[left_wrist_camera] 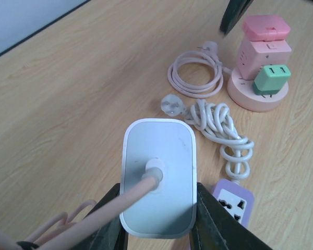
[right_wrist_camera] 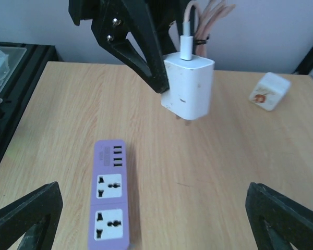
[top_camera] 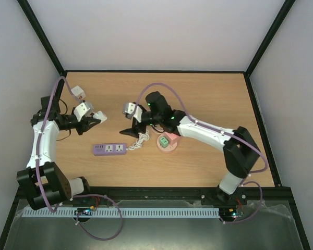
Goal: Pull the plug off the socket
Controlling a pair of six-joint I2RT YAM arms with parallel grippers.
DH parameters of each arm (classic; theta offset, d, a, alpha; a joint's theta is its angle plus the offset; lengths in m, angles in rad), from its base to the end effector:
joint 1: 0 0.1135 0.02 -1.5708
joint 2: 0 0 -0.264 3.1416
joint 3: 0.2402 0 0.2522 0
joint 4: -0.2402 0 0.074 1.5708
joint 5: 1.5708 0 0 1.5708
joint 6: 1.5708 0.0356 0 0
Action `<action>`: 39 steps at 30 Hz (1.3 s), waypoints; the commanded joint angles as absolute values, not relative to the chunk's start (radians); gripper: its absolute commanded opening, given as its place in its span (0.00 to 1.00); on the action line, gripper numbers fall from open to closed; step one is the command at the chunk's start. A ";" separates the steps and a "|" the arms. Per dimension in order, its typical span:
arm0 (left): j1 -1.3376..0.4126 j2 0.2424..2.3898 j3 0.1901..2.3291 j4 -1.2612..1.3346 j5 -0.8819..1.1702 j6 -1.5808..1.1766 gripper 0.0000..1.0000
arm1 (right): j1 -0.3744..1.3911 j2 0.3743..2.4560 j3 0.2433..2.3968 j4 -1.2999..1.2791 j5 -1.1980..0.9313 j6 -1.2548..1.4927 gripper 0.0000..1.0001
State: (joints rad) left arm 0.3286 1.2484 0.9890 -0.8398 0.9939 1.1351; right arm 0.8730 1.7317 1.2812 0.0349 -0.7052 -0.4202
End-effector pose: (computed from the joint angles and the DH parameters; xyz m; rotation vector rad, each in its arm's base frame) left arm 0.2282 0.0463 0.2758 1.0765 1.8255 -0.5105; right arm 0.2403 0.3224 0.2806 -1.5542 1.2797 0.9884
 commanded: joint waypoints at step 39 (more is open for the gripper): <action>0.203 1.946 1.425 -0.434 0.590 0.362 0.21 | 0.634 1.352 0.930 0.137 -0.644 -0.345 0.98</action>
